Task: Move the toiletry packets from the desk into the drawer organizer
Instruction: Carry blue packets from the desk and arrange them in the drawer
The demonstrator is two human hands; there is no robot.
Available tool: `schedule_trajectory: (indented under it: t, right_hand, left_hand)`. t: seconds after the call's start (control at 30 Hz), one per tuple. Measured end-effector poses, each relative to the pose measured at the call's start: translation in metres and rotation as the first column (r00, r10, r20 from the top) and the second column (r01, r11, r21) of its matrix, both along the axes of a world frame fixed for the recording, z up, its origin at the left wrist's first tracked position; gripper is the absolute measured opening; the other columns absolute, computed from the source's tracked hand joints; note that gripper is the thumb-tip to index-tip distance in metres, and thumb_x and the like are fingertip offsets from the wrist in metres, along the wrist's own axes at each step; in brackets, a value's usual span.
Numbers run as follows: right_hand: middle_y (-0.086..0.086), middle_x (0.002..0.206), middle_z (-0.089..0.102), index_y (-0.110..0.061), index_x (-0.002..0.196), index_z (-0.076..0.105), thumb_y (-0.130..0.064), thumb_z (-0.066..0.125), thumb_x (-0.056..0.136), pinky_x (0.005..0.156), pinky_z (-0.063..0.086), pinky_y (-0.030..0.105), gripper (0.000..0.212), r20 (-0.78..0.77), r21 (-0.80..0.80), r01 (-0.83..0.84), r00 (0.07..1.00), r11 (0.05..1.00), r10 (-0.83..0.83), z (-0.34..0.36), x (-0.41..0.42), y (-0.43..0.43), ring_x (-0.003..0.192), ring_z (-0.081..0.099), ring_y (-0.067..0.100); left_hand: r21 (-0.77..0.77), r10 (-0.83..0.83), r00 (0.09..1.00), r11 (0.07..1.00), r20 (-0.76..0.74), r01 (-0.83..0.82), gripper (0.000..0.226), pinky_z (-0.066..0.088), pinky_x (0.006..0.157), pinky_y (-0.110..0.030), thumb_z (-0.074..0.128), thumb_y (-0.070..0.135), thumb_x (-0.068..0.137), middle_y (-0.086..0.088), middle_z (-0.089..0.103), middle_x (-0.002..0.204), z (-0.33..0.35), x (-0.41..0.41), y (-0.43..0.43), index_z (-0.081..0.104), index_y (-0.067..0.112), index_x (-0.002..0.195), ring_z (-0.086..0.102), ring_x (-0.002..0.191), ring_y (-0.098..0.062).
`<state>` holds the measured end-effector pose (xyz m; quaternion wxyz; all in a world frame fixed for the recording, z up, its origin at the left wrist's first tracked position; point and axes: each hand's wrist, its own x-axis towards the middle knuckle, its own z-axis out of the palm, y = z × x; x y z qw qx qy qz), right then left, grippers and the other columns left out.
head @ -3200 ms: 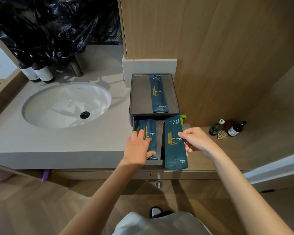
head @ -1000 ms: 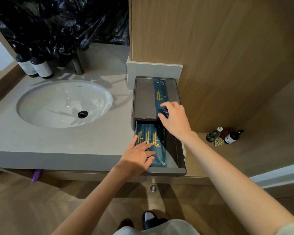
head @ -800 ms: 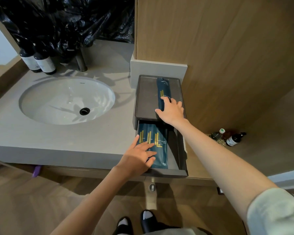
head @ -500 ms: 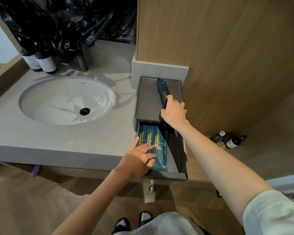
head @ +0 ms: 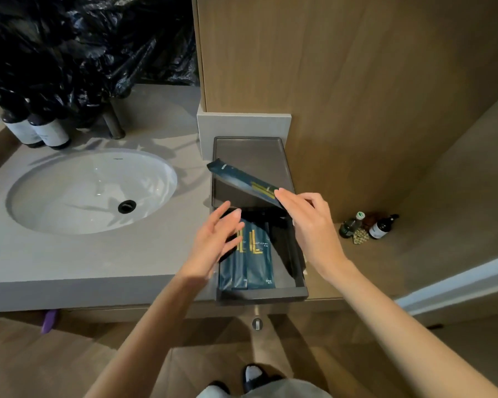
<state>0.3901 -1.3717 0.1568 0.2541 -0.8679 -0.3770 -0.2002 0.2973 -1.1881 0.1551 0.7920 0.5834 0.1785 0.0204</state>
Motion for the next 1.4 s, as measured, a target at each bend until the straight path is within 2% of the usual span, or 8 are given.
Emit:
schedule_trajectory:
  t: [0.1, 0.33, 0.53, 0.7, 1.07, 1.13, 1.23, 1.4]
  right_hand:
    - [0.005, 0.132, 0.060, -0.007, 0.130, 0.058, 0.006, 0.060, 0.086, 0.087, 0.046, 0.040, 0.046, 0.194, -0.058, -0.068, 0.978, 0.996, 0.078, -0.004, -0.015, -0.011, 0.108, 0.049, 0.024]
    - [0.002, 0.123, 0.066, -0.016, 0.116, 0.069, -0.007, 0.051, 0.093, 0.090, 0.040, 0.039, 0.030, 0.273, -0.112, -0.144, 0.947, 0.983, 0.170, -0.007, -0.037, -0.019, 0.106, 0.052, 0.021]
    - [-0.006, 0.138, 0.053, -0.023, 0.117, 0.066, -0.014, 0.060, 0.082, 0.098, 0.044, 0.034, 0.037, -0.176, -0.087, -0.237, 0.960, 0.968, 0.219, 0.008, -0.055, -0.021, 0.119, 0.046, 0.021]
    - [-0.021, 0.137, 0.046, -0.034, 0.119, 0.059, -0.022, 0.062, 0.083, 0.104, 0.028, 0.022, 0.038, -0.582, -0.015, -0.232, 0.793, 0.973, 0.180, 0.022, -0.070, -0.025, 0.126, 0.037, 0.006]
    - [-0.015, 0.115, 0.046, -0.033, 0.117, 0.058, -0.027, 0.059, 0.085, 0.083, 0.036, 0.025, 0.033, -0.736, -0.127, -0.035, 0.673, 0.991, -0.071, 0.036, -0.077, -0.041, 0.107, 0.037, 0.009]
    - [-0.013, 0.118, 0.047, -0.031, 0.117, 0.057, -0.027, 0.057, 0.085, 0.084, 0.036, 0.026, 0.032, -0.735, -0.156, 0.013, 0.666, 0.988, -0.125, 0.033, -0.076, -0.040, 0.110, 0.036, 0.012]
    - [-0.007, 0.125, 0.048, -0.028, 0.119, 0.056, -0.028, 0.056, 0.086, 0.092, 0.040, 0.031, 0.033, -0.719, -0.219, 0.057, 0.666, 0.974, -0.201, 0.027, -0.076, -0.033, 0.115, 0.034, 0.016]
    - [-0.001, 0.128, 0.045, -0.018, 0.128, 0.054, -0.025, 0.050, 0.091, 0.101, 0.035, 0.033, 0.038, -0.629, -0.282, 0.111, 0.728, 0.953, -0.271, 0.010, -0.078, -0.007, 0.118, 0.029, 0.021]
  left_hand:
    - [-0.233, 0.020, 0.998, 0.973, 0.063, -0.005, 0.050, 0.049, 0.099, -0.039, 0.059, 0.031, 0.089, -0.006, 0.063, 0.128, 0.014, 0.007, 0.008, 0.048, 0.012, 0.134, 0.061, 0.117, -0.020]
    - [-0.310, 0.147, 0.989, 0.940, -0.009, -0.143, 0.016, 0.058, 0.080, -0.027, 0.058, 0.012, 0.091, -0.005, 0.075, 0.095, 0.025, 0.016, 0.007, 0.062, 0.010, 0.107, 0.071, 0.092, -0.015]
    - [-0.162, 0.043, 0.986, 0.984, -0.162, -0.070, 0.016, 0.060, 0.066, -0.023, 0.062, 0.011, 0.088, -0.008, 0.072, 0.092, 0.032, 0.023, 0.013, 0.061, 0.010, 0.104, 0.071, 0.079, -0.014]
    - [-0.030, -0.168, 0.910, 0.985, -0.380, 0.169, 0.016, 0.060, 0.063, -0.025, 0.064, 0.018, 0.088, -0.015, 0.075, 0.080, 0.021, 0.023, 0.020, 0.063, 0.005, 0.096, 0.073, 0.067, -0.020]
    - [0.235, -0.250, 0.804, 0.872, -0.540, 0.429, 0.033, 0.059, 0.050, -0.026, 0.053, 0.034, 0.094, -0.005, 0.071, 0.061, -0.010, 0.037, -0.012, 0.059, 0.002, 0.099, 0.064, 0.044, -0.014]
    - [0.454, -0.228, 0.868, 0.778, -0.441, 0.435, 0.027, 0.059, 0.059, -0.030, 0.052, 0.027, 0.096, -0.005, 0.070, 0.068, -0.021, 0.039, -0.014, 0.063, 0.001, 0.096, 0.060, 0.045, -0.012]
    - [0.893, -0.269, 0.925, 0.289, -0.269, 0.344, 0.022, 0.051, 0.085, -0.032, 0.053, 0.021, 0.093, -0.004, 0.073, 0.097, -0.036, 0.034, -0.006, 0.067, 0.013, 0.107, 0.066, 0.082, -0.018]
    - [0.881, -0.377, 0.797, -0.238, -0.472, 0.409, 0.046, 0.008, 0.119, -0.042, 0.038, 0.041, 0.098, 0.005, 0.031, 0.154, -0.052, 0.019, -0.001, 0.038, 0.030, 0.143, 0.018, 0.146, -0.020]
